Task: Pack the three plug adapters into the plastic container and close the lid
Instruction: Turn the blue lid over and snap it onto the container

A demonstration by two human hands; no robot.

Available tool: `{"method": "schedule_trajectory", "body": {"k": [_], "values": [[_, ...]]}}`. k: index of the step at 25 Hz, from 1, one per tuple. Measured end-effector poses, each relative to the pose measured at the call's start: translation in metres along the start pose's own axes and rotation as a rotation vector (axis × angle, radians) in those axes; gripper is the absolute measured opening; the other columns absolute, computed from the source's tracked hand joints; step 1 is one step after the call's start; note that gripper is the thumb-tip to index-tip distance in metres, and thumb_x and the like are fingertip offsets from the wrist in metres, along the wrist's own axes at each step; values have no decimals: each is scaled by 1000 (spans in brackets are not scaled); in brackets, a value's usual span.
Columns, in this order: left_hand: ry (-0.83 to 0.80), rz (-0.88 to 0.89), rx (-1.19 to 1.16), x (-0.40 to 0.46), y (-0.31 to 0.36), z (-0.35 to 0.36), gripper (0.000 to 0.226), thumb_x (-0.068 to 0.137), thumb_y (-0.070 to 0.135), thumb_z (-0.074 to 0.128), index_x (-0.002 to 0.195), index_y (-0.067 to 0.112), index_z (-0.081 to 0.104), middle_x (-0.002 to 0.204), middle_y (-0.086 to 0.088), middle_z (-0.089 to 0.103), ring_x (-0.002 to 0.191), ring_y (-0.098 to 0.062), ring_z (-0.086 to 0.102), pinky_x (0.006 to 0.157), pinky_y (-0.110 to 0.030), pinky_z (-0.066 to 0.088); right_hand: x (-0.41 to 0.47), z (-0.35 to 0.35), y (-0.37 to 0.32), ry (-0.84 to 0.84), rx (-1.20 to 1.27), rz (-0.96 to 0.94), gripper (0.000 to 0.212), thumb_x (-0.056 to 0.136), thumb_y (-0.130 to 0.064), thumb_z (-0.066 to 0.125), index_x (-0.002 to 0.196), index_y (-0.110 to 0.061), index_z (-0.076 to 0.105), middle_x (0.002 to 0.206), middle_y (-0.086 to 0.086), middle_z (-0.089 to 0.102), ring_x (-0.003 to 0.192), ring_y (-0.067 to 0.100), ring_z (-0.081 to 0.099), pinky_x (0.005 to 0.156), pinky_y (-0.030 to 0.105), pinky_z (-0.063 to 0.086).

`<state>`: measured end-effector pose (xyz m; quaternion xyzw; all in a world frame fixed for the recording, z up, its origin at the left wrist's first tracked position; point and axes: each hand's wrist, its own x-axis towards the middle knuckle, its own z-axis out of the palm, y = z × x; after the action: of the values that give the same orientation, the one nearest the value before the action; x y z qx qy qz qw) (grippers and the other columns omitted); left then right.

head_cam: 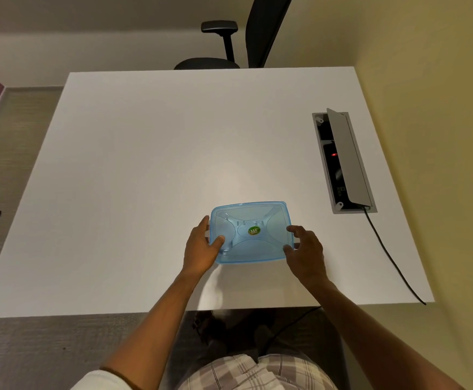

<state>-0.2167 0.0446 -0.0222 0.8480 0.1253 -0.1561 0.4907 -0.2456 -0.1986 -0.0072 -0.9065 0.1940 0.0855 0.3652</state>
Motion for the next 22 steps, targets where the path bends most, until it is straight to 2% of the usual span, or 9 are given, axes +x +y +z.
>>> {"method": "schedule_trajectory", "body": {"k": [2,4,8,11,15,18,22], "values": [[71,-79,48,-2,-3,2,39,90,28,66,126,14,60,104,6,59,98,-20,59,79,-30,42,4,-1,2,14,47,64,41,85,-12,71,123,-13,55,118,12,61,95,27,65,84,39,55],[70,-120,63,-5,-7,4,31,91,30,66,118,14,67,97,4,63,94,-21,61,77,-29,41,8,-3,6,0,112,166,40,83,-17,74,119,-11,55,112,11,65,94,28,66,84,41,56],[66,-59,85,-8,-7,7,23,94,27,63,111,14,73,87,-7,70,78,-19,59,64,-25,43,14,-8,16,-74,208,261,35,81,-20,78,110,-7,63,98,10,72,83,27,71,80,43,59],[36,-28,113,-8,-6,6,25,93,29,65,115,17,71,92,-8,74,82,-22,63,67,-27,44,17,-11,18,-117,263,300,31,81,-19,79,106,-10,65,90,8,73,71,21,71,70,35,59],[3,-30,171,-6,-6,8,34,93,30,66,122,11,68,102,-12,74,91,-28,66,77,-36,50,22,-11,25,-162,385,373,22,80,-14,78,99,-9,67,89,12,73,75,26,70,80,43,61],[-29,-36,187,-5,-5,7,37,93,28,65,126,10,65,105,-16,73,93,-30,66,78,-37,50,25,-12,25,-202,485,436,15,81,-8,77,90,-7,65,88,15,70,76,27,68,79,43,61],[-164,-102,190,-2,-4,0,53,92,29,67,141,17,50,105,-15,70,95,-35,69,87,-44,57,26,-11,30,-191,436,429,12,81,-6,76,81,-9,64,88,15,71,73,27,70,77,41,62]]}}
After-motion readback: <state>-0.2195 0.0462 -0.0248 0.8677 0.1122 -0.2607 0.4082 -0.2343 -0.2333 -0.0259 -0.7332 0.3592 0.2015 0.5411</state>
